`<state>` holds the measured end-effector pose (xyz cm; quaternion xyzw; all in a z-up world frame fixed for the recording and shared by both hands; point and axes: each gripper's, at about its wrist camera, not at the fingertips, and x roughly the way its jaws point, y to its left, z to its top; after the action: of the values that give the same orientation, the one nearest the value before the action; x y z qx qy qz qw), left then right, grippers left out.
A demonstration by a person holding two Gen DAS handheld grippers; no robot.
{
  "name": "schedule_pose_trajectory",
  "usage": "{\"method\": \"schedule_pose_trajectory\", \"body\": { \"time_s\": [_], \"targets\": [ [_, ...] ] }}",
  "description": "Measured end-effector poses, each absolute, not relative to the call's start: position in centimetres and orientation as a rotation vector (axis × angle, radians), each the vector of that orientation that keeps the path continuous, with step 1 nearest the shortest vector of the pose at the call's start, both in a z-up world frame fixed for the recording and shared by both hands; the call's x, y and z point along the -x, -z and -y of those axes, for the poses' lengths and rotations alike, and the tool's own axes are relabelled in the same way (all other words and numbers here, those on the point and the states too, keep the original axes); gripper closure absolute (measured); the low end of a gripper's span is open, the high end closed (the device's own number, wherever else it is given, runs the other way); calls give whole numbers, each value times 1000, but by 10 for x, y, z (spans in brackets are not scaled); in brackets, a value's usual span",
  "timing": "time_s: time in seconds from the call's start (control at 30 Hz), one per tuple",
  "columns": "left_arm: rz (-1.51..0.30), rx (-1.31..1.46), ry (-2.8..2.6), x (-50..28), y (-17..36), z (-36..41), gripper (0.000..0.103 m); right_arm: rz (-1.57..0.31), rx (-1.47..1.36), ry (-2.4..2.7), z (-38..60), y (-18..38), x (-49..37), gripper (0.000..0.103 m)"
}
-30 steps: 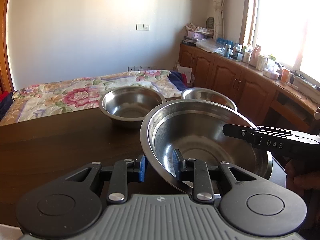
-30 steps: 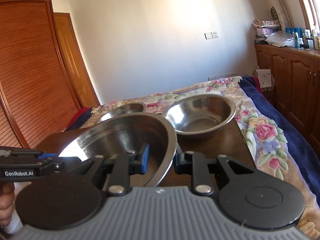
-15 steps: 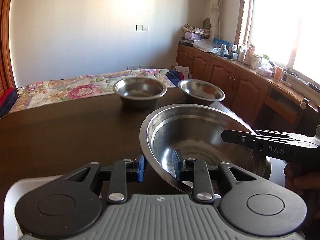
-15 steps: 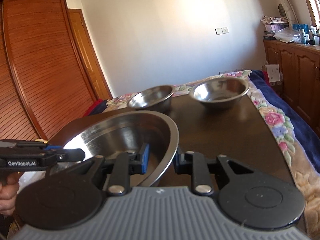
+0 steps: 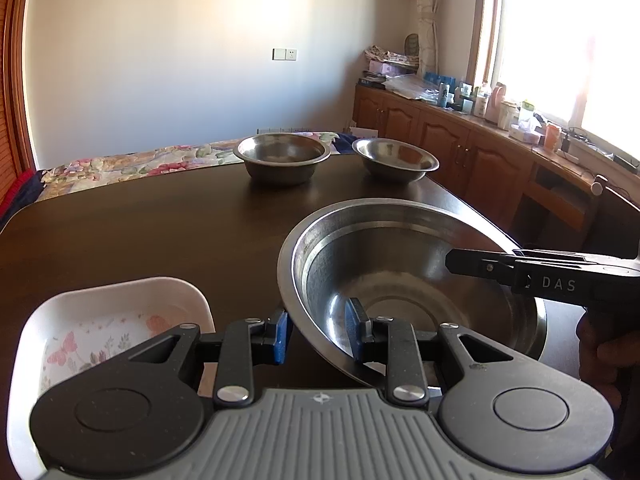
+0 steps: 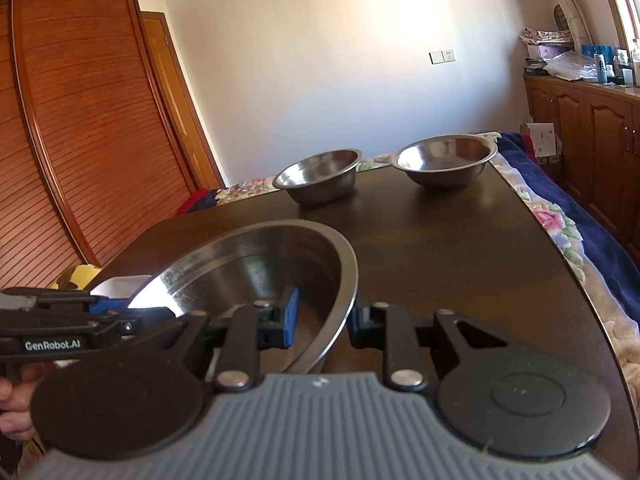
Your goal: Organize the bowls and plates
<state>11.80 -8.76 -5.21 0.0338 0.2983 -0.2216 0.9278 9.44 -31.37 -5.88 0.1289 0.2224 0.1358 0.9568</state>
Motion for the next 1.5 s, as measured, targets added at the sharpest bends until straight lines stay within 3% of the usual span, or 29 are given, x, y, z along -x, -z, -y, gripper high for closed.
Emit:
{"method": "schedule_pose_trajectory", "body": {
  "time_s": [1.17,1.2,1.37,1.5],
  "targets": [
    [-609,-83,459,-112,61,89,70,-468,-241,-284,306,66,-85,75],
    [-610,-83,458,-112,61,89,69,-468,-241,-285,306,66,-85,75],
    [-602,-78,456,-111,60,87,45,-460,-241,-280,309,61,-85,71],
    [-587,-74,442,-112,56,85,38,-440,-232,-271,315,54,-85,62]
  ]
}}
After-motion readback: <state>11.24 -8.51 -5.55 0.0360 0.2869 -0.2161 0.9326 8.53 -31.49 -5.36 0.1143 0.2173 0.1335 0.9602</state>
